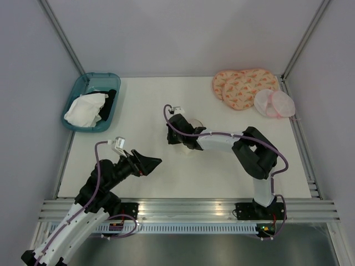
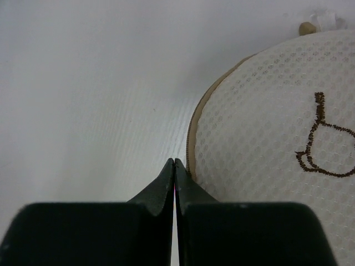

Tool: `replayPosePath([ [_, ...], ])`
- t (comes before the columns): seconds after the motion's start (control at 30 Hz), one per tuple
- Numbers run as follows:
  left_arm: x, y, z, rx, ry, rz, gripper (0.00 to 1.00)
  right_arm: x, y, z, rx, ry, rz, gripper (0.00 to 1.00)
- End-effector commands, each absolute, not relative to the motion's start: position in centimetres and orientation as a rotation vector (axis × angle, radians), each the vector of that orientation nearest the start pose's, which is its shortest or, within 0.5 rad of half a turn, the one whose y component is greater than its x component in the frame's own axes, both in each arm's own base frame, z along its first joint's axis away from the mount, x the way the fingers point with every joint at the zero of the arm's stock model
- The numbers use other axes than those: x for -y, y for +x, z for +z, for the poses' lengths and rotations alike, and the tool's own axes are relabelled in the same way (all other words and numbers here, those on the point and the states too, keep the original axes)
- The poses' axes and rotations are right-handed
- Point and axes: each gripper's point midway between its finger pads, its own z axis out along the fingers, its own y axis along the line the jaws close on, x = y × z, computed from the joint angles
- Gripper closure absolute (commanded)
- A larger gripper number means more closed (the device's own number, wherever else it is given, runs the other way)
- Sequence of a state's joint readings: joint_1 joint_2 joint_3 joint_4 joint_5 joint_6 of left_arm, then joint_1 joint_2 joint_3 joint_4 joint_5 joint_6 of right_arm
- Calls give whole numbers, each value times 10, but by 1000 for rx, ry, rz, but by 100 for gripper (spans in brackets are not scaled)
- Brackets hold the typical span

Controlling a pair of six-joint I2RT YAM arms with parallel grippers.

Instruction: Unzip the laundry bag and remove the bra

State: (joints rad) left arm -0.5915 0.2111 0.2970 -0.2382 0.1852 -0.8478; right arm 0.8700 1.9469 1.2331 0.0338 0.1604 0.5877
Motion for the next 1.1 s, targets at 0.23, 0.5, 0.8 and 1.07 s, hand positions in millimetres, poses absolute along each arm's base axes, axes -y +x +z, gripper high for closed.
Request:
replayPosePath([
  [0.23, 181, 159, 176, -1895, -135, -1198, 0, -324, 287, 29, -2478, -249, 470, 100],
  [0.5, 183, 159, 170, -1907, -144, -1205, 0, -247, 262, 25, -2503, -171, 148, 100],
  [0.8, 186, 157, 171, -1910, -134, -1231, 0, -187, 304, 45, -2364, 14, -119, 100],
  [1.07, 187, 151, 171, -1901, -132, -1269, 0, -160, 370, 36, -2319, 150, -119, 100],
])
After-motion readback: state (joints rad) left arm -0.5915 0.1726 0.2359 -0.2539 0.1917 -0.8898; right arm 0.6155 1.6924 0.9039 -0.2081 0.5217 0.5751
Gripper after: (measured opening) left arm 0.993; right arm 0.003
